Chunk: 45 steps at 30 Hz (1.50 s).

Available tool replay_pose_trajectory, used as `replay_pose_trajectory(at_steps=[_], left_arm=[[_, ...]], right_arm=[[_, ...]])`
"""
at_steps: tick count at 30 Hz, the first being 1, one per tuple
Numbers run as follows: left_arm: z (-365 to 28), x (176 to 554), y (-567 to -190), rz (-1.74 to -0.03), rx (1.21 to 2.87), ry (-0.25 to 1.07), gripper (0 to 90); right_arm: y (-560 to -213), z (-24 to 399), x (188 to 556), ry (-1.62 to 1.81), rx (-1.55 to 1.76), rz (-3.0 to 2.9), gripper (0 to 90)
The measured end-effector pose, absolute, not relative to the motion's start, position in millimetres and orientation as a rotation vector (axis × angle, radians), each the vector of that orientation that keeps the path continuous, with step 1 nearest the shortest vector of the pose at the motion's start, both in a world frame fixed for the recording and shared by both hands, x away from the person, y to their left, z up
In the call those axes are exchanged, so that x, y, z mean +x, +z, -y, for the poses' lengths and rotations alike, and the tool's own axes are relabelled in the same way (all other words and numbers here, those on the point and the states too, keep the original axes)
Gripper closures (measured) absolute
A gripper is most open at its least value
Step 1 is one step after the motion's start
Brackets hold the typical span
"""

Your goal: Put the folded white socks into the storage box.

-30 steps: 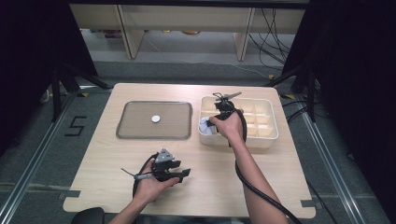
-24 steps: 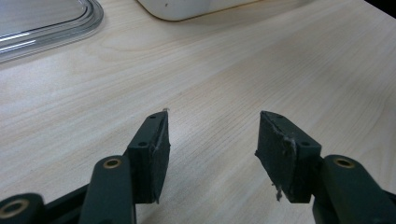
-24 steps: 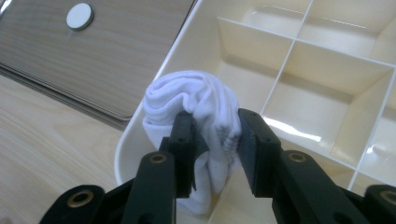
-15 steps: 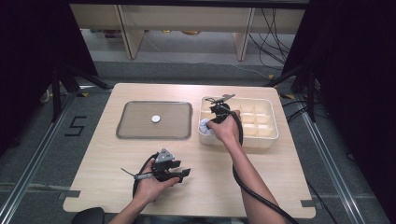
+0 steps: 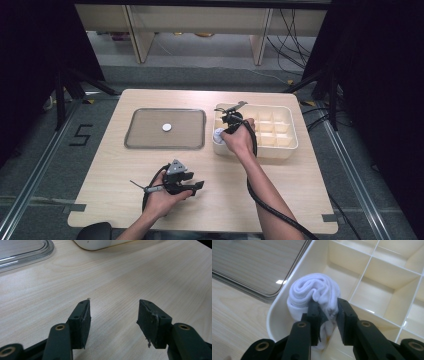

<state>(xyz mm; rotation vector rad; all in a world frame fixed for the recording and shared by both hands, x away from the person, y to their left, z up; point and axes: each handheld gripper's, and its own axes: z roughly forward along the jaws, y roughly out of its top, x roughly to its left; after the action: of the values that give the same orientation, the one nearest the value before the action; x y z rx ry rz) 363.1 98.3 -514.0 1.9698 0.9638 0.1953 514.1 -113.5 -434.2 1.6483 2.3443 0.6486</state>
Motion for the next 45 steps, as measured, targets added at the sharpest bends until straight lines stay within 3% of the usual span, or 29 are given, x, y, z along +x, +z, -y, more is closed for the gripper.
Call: replay_pose_trajectory(at_steps=[31, 45], left_arm=[[-95.8, 361.4, -514.0, -0.963, 1.958, 0.201, 43.6], [-97.6, 361.3, -514.2, -0.976, 1.945, 0.195, 43.5]], right_arm=[[-437.7, 108.6, 517.9, 0.583, 1.659, -2.385, 75.2], [-429.5, 124.1, 508.9, 0.759, 1.703, -2.334, 55.9]])
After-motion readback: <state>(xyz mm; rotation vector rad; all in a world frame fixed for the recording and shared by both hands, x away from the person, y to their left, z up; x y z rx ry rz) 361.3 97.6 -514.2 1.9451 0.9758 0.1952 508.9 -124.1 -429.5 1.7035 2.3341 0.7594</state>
